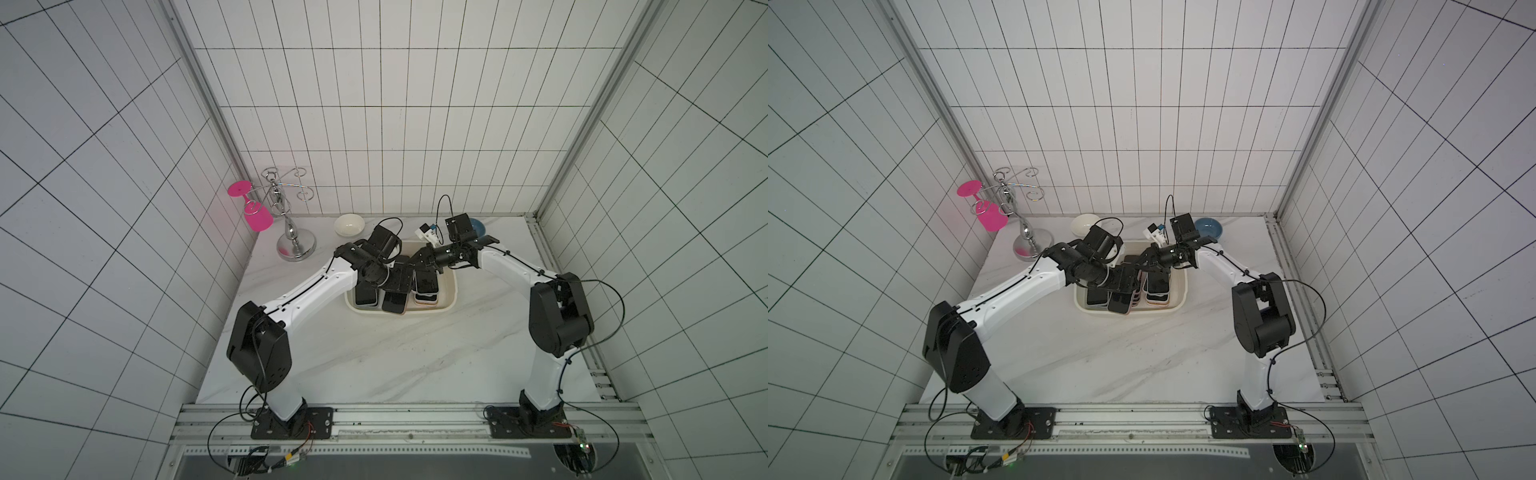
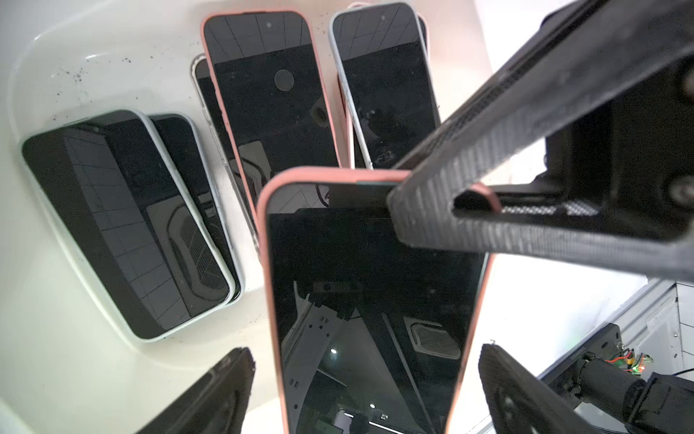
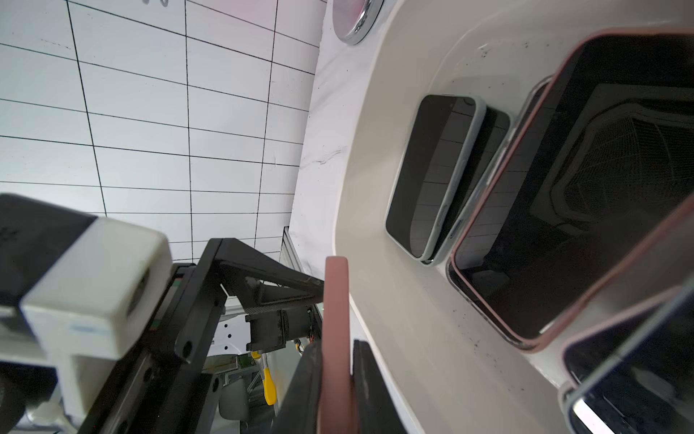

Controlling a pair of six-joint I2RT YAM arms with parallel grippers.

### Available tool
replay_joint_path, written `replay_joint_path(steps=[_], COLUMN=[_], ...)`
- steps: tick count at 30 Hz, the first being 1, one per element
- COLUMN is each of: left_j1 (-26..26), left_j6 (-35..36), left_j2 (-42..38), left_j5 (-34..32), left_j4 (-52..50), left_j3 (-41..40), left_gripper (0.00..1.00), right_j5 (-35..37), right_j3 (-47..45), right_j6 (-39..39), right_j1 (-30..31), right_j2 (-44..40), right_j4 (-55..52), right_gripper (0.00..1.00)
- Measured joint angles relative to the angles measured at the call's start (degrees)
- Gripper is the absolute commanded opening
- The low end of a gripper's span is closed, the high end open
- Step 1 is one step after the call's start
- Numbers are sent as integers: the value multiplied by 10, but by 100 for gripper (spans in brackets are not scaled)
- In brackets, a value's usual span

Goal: Take the phone out of the storage box
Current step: Pick up the phone from the storage box, then place the phone at the center of the board.

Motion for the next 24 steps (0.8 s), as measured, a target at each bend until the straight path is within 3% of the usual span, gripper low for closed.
replay_joint_path(steps=[8,15,18,24], left_j1=[41,154,174,166], left_j6=[-15,-31,-32,-34], left_j2=[-14,-104,-115,-69], left_j5=[50,90,89,87], left_j4=[9,38,43,40], left_j3=[-1,-40,-42,-41], left_gripper=[98,98,98,98], right_j5=[26,38,41,70], right_j3=[-38,-92,-131,-228], right_j6=[-7,-37,-61,-83], right_j1=[-41,-54,-39,41], right_j2=[-14,-111,-167,-223], right_j4=[-18,-61,-90,-135], right_gripper=[0,0,0,0])
